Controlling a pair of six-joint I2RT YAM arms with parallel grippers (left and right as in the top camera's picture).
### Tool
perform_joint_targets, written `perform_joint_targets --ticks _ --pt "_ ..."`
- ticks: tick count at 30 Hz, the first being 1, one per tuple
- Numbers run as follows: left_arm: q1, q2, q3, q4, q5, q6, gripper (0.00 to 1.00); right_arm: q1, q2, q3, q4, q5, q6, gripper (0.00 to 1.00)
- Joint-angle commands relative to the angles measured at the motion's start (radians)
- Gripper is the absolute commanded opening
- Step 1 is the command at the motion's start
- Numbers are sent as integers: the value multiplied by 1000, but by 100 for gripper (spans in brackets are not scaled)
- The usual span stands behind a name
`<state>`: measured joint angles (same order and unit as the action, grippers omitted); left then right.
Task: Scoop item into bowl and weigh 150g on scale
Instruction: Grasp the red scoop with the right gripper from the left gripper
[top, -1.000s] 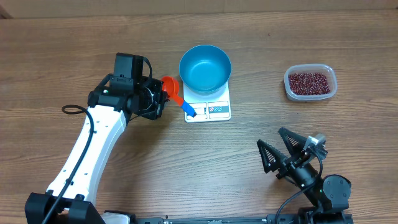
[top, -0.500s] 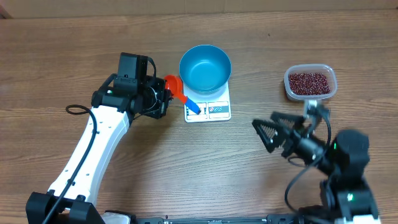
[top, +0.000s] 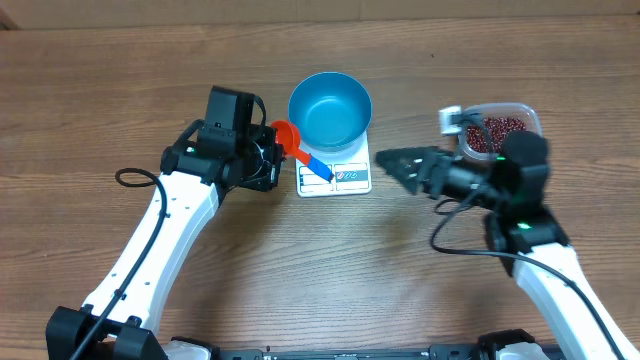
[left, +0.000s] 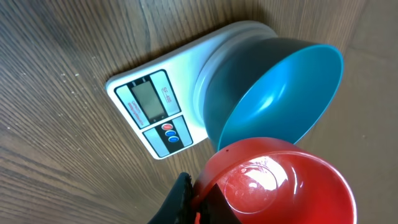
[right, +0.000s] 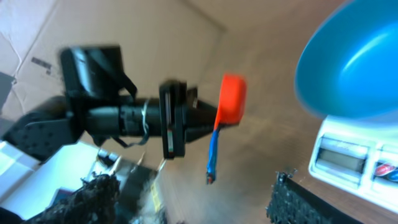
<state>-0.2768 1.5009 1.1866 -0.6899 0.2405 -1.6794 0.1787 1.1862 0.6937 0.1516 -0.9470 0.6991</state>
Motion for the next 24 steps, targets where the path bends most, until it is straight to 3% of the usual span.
perform_joint_targets --ticks 1,7,11,18,24 --pt "-19 0 8 -3 -35 -31 4 109 45 18 20 127 34 76" --pt "-45 0 8 -13 -34 -31 4 298 83 19 20 418 34 69" --pt "-70 0 8 -13 -33 -31 4 371 83 19 20 555 34 58" --pt "-126 0 8 -11 -33 -34 4 435 83 19 20 671 34 39" --pt "-151 0 8 -6 -34 -54 4 441 84 18 19 697 34 30"
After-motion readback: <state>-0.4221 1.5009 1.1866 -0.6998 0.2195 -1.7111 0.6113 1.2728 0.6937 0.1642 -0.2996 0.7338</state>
